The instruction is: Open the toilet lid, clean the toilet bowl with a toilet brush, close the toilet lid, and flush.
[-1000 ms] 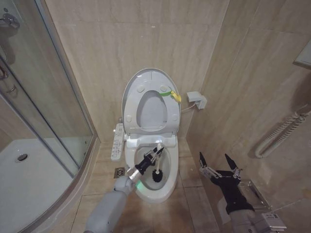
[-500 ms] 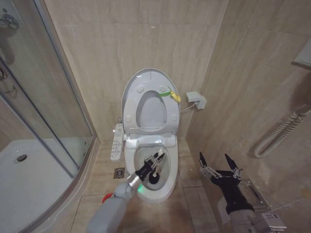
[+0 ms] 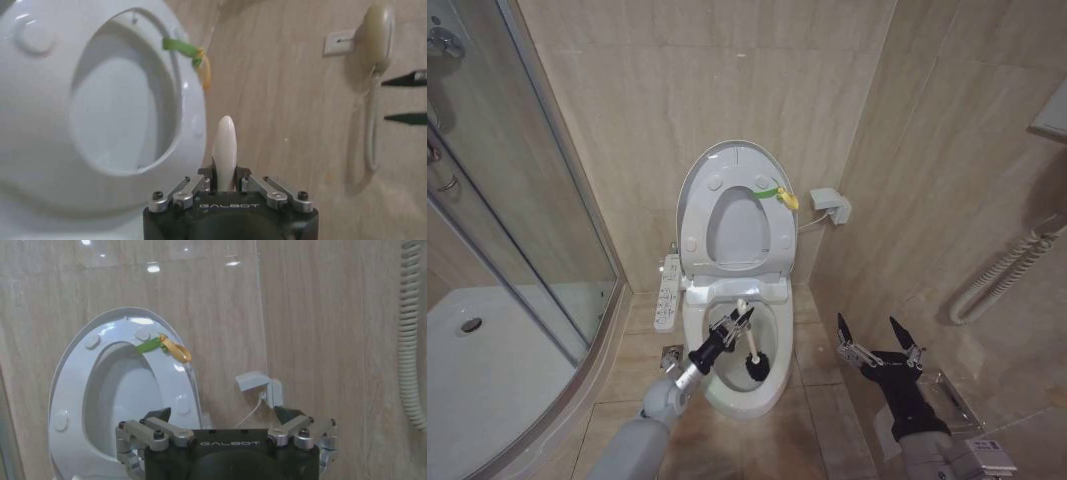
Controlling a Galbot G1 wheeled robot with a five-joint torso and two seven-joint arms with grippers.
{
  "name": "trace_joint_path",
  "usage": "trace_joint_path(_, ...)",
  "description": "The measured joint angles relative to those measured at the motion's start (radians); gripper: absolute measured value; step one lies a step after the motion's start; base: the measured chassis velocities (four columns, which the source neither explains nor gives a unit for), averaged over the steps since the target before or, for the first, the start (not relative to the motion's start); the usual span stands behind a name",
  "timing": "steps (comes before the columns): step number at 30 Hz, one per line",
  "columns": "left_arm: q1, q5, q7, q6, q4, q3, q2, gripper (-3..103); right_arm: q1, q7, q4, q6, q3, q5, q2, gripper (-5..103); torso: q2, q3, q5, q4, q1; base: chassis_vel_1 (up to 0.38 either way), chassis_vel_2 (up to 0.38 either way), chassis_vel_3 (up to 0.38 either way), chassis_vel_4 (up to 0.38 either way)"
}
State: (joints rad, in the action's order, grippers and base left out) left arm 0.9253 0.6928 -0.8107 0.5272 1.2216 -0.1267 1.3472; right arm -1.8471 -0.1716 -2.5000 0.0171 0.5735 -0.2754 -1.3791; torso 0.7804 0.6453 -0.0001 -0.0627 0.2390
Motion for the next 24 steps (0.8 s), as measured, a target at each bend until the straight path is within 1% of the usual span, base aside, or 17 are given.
trace_joint_path(4,0.023,-0.009,-0.001,0.003,-0.01,-0.036,0.001,20,0.0,0.0,0.0,0.0,0.0,0.0,0.0,100,0.0,0.0,0.0,-0.0004,0.0,0.0,0.0,0.0,0.0)
trace_joint_path(9,0.081,0.001,0.016,-0.015,0.051,-0.07,-0.027,20,0.0,0.0,0.0,0.0,0.0,0.0,0.0,100,0.0,0.0,0.0001,-0.0003,0.0,0.0,0.0,0.0,0.0)
trace_joint_path(10,0.098,0.003,0.017,-0.018,0.066,-0.081,-0.033,20,0.0,0.0,0.0,0.0,0.0,0.0,0.0,100,0.0,0.0,0.0,0.0001,0.0,0.0,0.0,0.0,0.0)
trace_joint_path(13,0.12,0.006,0.019,-0.022,0.086,-0.095,-0.038,20,0.0,0.0,0.0,0.0,0.0,0.0,0.0,100,0.0,0.0,0.0001,0.0,0.0,0.0,0.0,0.0,0.0)
trace_joint_path(14,0.146,0.007,0.02,-0.025,0.112,-0.116,-0.043,20,0.0,0.0,0.0,0.0,0.0,0.0,0.0,100,0.0,0.0,0.0,-0.0003,0.0,0.0,0.0,0.0,0.0)
trace_joint_path(18,0.205,0.008,0.021,-0.029,0.156,-0.148,-0.044,20,0.0,0.0,0.0,0.0,0.0,0.0,0.0,100,0.0,0.0,0.0,-0.0003,0.0,0.0,0.0,0.0,0.0)
trace_joint_path(24,0.269,0.003,0.018,-0.028,0.189,-0.185,-0.036,20,0.0,0.0,0.0,0.0,0.0,0.0,0.0,100,0.0,0.0,0.0002,-0.0001,0.0,0.0,0.0,0.0,0.0)
